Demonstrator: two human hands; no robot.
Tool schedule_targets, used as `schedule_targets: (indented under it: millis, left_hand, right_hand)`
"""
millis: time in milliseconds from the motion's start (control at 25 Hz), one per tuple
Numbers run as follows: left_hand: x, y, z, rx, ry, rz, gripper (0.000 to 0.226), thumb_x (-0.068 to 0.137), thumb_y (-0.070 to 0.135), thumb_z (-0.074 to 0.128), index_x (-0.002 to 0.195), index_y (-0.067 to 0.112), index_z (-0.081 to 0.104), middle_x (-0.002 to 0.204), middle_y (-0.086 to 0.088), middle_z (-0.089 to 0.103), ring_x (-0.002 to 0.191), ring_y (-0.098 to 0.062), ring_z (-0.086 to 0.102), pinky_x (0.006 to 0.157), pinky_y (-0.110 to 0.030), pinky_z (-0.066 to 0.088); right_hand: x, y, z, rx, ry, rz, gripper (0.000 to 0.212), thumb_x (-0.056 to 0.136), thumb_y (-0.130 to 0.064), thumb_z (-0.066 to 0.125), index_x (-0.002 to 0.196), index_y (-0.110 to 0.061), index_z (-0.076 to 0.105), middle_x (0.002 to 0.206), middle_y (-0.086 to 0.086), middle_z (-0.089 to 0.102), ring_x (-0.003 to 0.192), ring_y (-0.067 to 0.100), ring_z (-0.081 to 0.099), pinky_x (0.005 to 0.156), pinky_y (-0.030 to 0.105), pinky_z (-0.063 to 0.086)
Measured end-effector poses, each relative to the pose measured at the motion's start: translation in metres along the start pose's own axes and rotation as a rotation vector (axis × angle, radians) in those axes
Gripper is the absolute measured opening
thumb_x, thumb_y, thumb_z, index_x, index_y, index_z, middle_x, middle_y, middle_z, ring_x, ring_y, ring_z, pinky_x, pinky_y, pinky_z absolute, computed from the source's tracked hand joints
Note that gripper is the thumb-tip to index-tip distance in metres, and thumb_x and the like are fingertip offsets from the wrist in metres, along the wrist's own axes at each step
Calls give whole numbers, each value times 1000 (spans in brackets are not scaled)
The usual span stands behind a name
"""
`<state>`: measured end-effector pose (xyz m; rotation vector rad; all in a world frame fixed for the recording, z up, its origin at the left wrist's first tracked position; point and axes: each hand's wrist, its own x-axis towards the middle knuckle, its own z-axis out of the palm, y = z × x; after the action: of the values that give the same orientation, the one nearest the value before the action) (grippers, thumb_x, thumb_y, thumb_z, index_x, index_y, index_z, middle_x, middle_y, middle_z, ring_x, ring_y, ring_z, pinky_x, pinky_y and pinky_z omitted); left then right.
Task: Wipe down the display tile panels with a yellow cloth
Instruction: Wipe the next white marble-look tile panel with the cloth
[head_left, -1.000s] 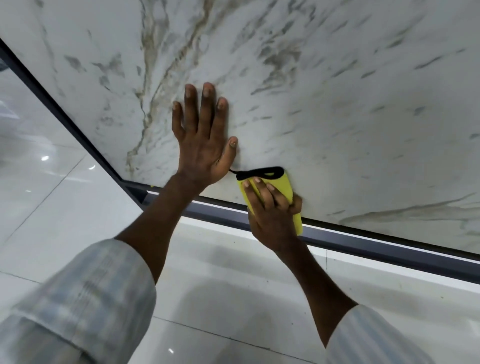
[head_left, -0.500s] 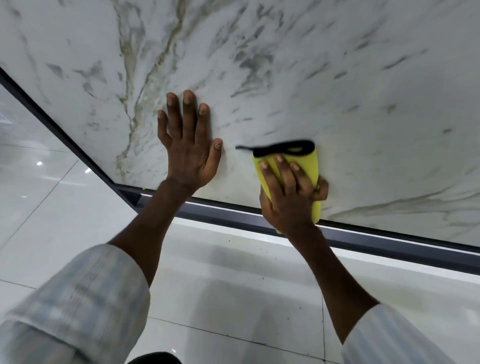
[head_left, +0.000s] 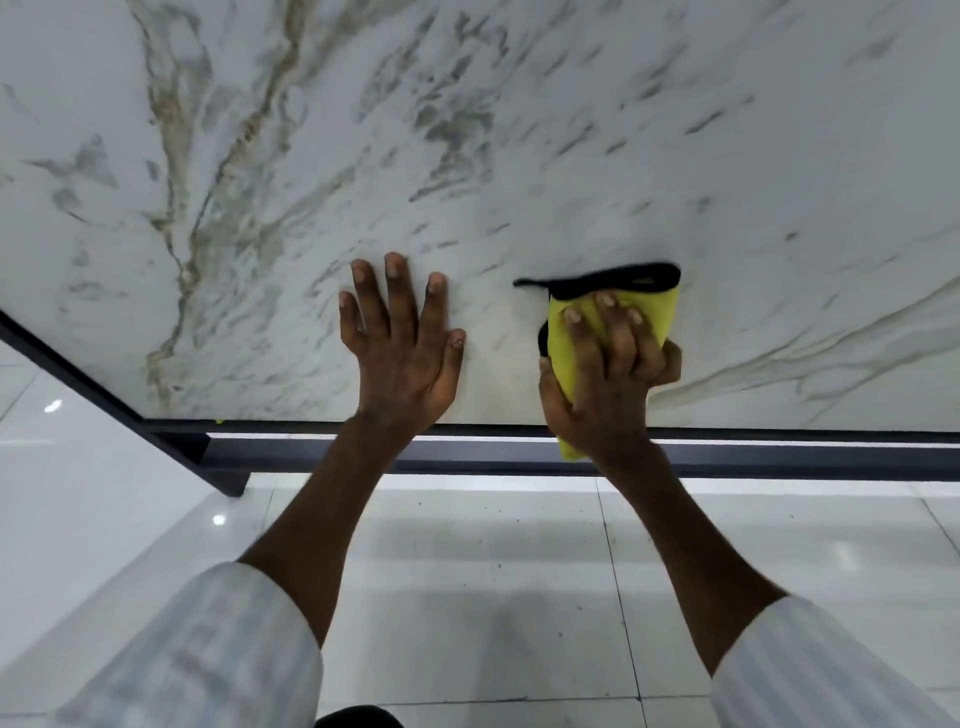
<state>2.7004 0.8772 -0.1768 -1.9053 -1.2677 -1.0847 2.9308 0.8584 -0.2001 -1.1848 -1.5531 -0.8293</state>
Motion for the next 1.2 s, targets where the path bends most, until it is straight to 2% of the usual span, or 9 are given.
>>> schedule_targets:
  millis: [160, 240, 320, 440, 520, 640, 880, 1040, 1200]
  left_hand:
    - [0, -2, 2, -36, 42, -19, 75, 108, 38, 36, 166, 19, -7, 171, -9, -25, 157, -36, -22, 126, -53, -10]
    - [1, -1, 0, -21, 22, -10, 74, 108, 38, 36, 166, 18, -7, 171, -10, -25, 157, -36, -23, 126, -53, -10]
    - [6, 4, -9, -24, -30, -20, 75, 108, 38, 38, 166, 17, -5, 171, -13, -22, 157, -38, -22, 125, -55, -8]
    - [24, 22, -39, -74, -52, -64, 76, 100, 36, 57, 164, 15, 21, 168, -29, 9, 158, -45, 3, 122, -60, 12]
    - [75, 25, -69, -96, 66, -73, 68, 100, 35, 58, 158, 11, 32, 162, -34, 21, 153, -45, 19, 118, -58, 19]
    - [181, 4, -110, -32, 256, -59, 65, 103, 35, 52, 154, -1, 38, 154, -48, 26, 148, -51, 26, 118, -55, 20]
    - [249, -9, -127, 211, 204, 14, 69, 105, 44, 40, 159, 1, 35, 164, -26, 33, 150, -53, 27, 112, -70, 30]
    - [250, -13, -129, 166, 183, 17, 70, 107, 45, 37, 162, 4, 26, 170, -15, 22, 155, -48, 19, 118, -66, 21]
    - [249, -12, -136, 130, 160, 51, 70, 105, 44, 41, 162, 5, 27, 172, -16, 15, 159, -42, 8, 116, -69, 20]
  right_hand:
    - [-93, 10, 4, -144, -204, -72, 91, 71, -33, 86, 149, -25, 39, 157, 4, 28, 139, 29, 25, 107, 55, 27]
    - [-84, 13, -1, -129, -222, -78, 94, 67, -31, 88, 148, -28, 40, 153, 3, 32, 136, 27, 25, 103, 55, 29]
    - [-31, 3, -9, -44, -161, -113, 89, 69, -32, 84, 147, -32, 44, 150, 0, 37, 135, 25, 27, 103, 54, 28]
    - [93, -17, -23, 43, 32, -177, 66, 83, -36, 75, 145, -32, 54, 151, -3, 46, 131, 23, 40, 99, 56, 32]
    - [156, -29, -27, 40, 136, -126, 58, 89, -38, 70, 145, -29, 58, 151, -1, 53, 133, 23, 44, 98, 58, 36]
    - [161, -36, -28, 8, 157, -85, 61, 92, -40, 68, 150, -27, 55, 154, 0, 53, 136, 24, 44, 100, 61, 36]
    - [130, -31, -25, -97, 59, -96, 72, 84, -40, 72, 151, -29, 47, 158, -3, 41, 132, 25, 43, 97, 60, 36]
    - [283, -49, -57, -55, 198, -123, 64, 90, -45, 64, 151, -26, 54, 156, 1, 51, 137, 25, 42, 100, 61, 37]
    - [382, -46, -95, -141, 229, -27, 74, 96, -50, 52, 163, -24, 32, 167, 1, 35, 149, 24, 32, 105, 63, 31]
